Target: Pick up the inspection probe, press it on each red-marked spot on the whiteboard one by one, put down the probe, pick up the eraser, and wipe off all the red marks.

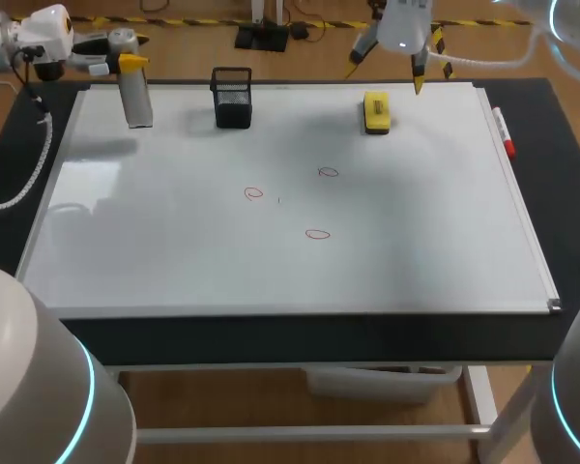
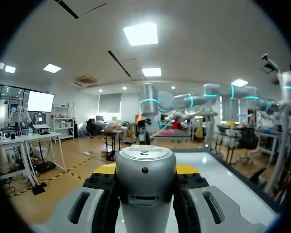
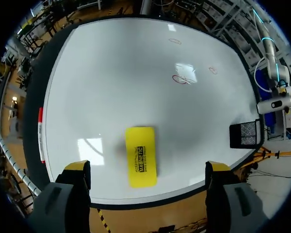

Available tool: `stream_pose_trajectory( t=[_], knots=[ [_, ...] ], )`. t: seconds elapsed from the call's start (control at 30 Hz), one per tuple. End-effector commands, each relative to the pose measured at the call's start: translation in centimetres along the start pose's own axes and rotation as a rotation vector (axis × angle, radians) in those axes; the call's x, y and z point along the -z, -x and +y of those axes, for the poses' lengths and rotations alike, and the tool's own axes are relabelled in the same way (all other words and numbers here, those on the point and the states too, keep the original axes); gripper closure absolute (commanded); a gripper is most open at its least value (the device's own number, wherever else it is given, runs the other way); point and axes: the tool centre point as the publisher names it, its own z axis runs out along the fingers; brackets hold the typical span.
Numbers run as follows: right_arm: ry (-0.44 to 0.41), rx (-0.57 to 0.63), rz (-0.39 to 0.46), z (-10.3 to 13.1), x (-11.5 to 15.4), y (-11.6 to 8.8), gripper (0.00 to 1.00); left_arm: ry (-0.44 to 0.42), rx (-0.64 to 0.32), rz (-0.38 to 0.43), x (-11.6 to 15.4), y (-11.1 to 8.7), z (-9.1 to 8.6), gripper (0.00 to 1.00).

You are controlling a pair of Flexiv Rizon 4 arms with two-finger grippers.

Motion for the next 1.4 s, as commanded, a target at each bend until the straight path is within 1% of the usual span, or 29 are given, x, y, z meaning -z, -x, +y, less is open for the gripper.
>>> stream_pose_trajectory(
  t=[0.03, 0.27, 0.37, 0.4, 0.47, 0.53, 0.7, 1.03, 1.13, 1.4],
  knots=[
    [-0.039, 0.032, 0.027, 0.6, -0.6, 0.1, 0.00, 0.003, -0.003, -0.005, -0.1, -0.2, -0.2, 1.00],
    [-0.039, 0.060, 0.015, 0.3, -1.6, -0.6, 0.00, 0.003, -0.003, -0.005, -0.1, -0.2, -0.2, 1.00],
    [-0.039, 0.055, 0.018, 0.1, -2.0, -0.8, 0.00, 0.003, -0.003, -0.005, -0.1, -0.2, -0.2, 1.00],
    [-0.040, 0.046, 0.032, 0.0, -2.1, -0.8, 0.00, 0.003, -0.003, -0.005, -0.1, -0.2, -0.2, 1.00],
    [-0.046, 0.039, 0.022, -0.2, -2.3, -0.9, 0.00, 0.003, -0.003, -0.005, -0.1, -0.2, -0.2, 1.00],
    [-0.057, 0.023, 0.040, -0.4, -2.6, -0.9, 0.00, 0.003, -0.003, -0.005, -0.1, -0.2, -0.2, 1.00],
    [-0.046, 0.031, 0.071, -0.6, -3.4, -0.7, 0.00, 0.003, -0.003, -0.005, -0.1, -0.2, -0.2, 1.00],
    [-0.036, 0.001, 0.091, -1.1, -4.4, -1.0, 0.00, 0.003, -0.003, -0.005, -0.1, -0.2, -0.2, 1.00],
    [-0.033, 0.001, 0.114, -1.1, -4.8, -1.1, 0.00, 0.003, -0.003, -0.005, -0.1, -0.2, -0.2, 1.00],
    [-0.037, 0.002, 0.120, -1.2, -5.3, -1.2, 0.00, 0.003, -0.003, -0.005, -0.1, -0.2, -0.2, 1.00]
  ],
)
